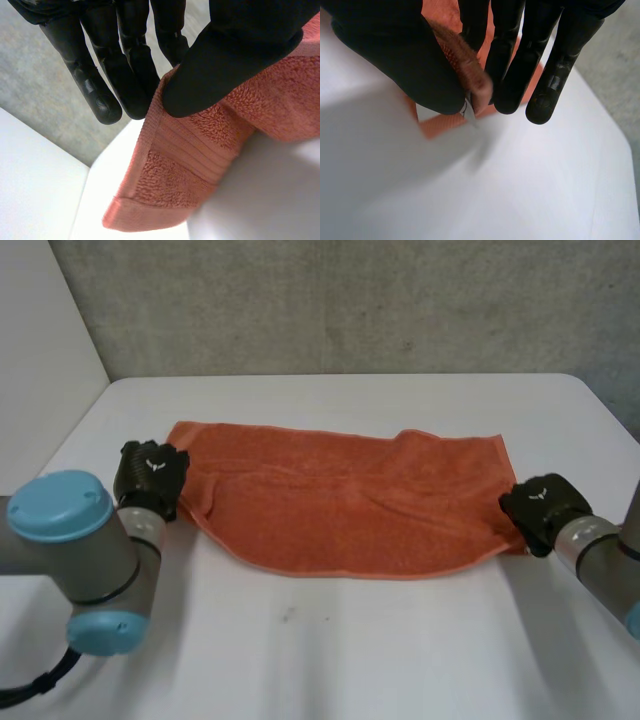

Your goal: Fold the laundry

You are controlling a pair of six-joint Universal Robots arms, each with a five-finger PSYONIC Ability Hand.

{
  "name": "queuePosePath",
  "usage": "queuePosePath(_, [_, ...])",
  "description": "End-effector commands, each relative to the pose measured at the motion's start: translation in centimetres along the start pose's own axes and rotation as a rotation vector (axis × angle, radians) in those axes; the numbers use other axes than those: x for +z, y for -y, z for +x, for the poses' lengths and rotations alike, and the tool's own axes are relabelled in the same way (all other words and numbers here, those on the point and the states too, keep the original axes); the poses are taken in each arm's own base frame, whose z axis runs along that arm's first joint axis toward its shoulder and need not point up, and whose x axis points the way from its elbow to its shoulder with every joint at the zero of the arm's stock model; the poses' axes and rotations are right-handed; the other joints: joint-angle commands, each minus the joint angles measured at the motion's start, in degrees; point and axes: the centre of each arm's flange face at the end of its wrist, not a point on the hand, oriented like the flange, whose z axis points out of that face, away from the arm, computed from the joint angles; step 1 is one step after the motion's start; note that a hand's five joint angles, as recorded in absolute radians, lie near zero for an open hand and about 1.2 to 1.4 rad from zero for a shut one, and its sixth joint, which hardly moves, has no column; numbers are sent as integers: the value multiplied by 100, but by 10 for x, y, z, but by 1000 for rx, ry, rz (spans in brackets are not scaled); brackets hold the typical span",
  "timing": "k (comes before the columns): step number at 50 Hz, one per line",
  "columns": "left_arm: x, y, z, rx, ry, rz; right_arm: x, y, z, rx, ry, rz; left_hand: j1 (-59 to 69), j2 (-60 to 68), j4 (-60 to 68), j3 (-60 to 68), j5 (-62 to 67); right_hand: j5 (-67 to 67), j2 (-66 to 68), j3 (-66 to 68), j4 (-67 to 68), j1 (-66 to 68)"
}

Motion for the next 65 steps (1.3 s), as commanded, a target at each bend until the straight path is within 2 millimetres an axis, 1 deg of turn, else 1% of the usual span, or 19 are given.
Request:
queuePosePath(1, [-53, 14, -22, 17, -33, -80, -40, 8, 28, -19, 11, -98, 1119, 1022, 1027, 1024, 1050, 1340, 1198, 1206, 1172, 2302])
queuePosePath(2, [-53, 14, -22, 17, -33, -80, -53, 11, 34, -22, 22, -127, 1119, 1022, 1027, 1024, 1050, 1340, 1198, 1206, 1172, 2302])
queuePosePath(4, [-80, 21, -32, 32, -79, -160, -67, 13, 39, -30, 40, -161, 1119, 1022, 1027, 1024, 1050, 1340, 1198, 1206, 1172, 2302])
queuePosePath(5, [-81, 21, -32, 32, -79, -160, -79, 12, 43, -45, 62, -200, 1119, 1022, 1027, 1024, 1050, 1340, 1198, 1206, 1172, 2302])
queuePosePath(9, [-119, 26, -43, 77, -184, -311, -117, 15, 53, -128, 136, -290, 1119, 1022, 1027, 1024, 1050, 1340, 1198, 1206, 1172, 2302])
queuePosePath(13, [-123, 33, -43, 96, -238, -298, -122, 19, 60, -170, 137, -273, 1119, 1022, 1027, 1024, 1050, 1340, 1198, 1206, 1172, 2302])
queuePosePath(16, [-107, 41, -45, 82, -213, -227, -115, 25, 70, -166, 85, -222, 1119, 1022, 1027, 1024, 1050, 1340, 1198, 1206, 1172, 2302])
queuePosePath(19, [-82, 36, -40, 78, -195, -204, -81, 11, 71, -93, 82, -211, 1119, 1022, 1027, 1024, 1050, 1340, 1198, 1206, 1172, 2302])
queuePosePath(22, [-54, 33, -33, 79, -176, -167, -65, 4, 70, -71, 79, -214, 1119, 1022, 1027, 1024, 1050, 1340, 1198, 1206, 1172, 2302])
queuePosePath(27, [-12, 32, -21, 82, -149, -109, -31, 12, 47, -53, 84, -151, 1119, 1022, 1027, 1024, 1050, 1340, 1198, 1206, 1172, 2302])
queuePosePath(31, [30, 33, -5, 121, -115, -16, -10, 6, 46, -20, 29, -159, 1119, 1022, 1027, 1024, 1050, 1340, 1198, 1206, 1172, 2302])
queuePosePath(39, [73, 28, 20, 215, -72, 89, 29, -5, 59, -4, -155, -145, 1119, 1022, 1027, 1024, 1050, 1340, 1198, 1206, 1172, 2302])
queuePosePath(53, [94, 17, 35, 218, -58, 126, 61, 6, 70, -28, -290, 9, 1119, 1022, 1027, 1024, 1050, 1340, 1198, 1206, 1172, 2302])
queuePosePath(54, [94, 18, 38, 217, -59, 137, 63, 7, 70, -29, -297, 19, 1119, 1022, 1027, 1024, 1050, -620, -761, -753, -787, 342])
queuePosePath(55, [94, 19, 39, 216, -56, 149, 63, 7, 70, -29, -298, 19, 1119, 1022, 1027, 1024, 1050, -639, -781, -773, -806, 323])
queuePosePath(56, [94, 19, 39, 216, -56, 149, 63, 8, 69, -28, -299, 27, 1119, 1022, 1027, 1024, 1050, -3787, -3928, -3920, -3954, -2825])
queuePosePath(57, [93, 20, 41, 214, -53, 163, 63, 8, 69, -28, -299, 28, -1577, -1674, -1669, -1672, -1646, -3818, -3960, -3952, -3986, -2856])
queuePosePath(58, [91, 24, 45, 212, -53, 179, 64, 9, 69, -22, -305, 34, -5301, -5398, -5393, -5396, -5370, -5660, -5802, -5794, -5828, -4698])
queuePosePath(65, [77, 46, 49, 196, -25, 279, 55, 20, 78, 81, -339, 98, -5881, -5978, -5973, -5976, -5950, -5660, -5802, -5794, -5828, -4698])
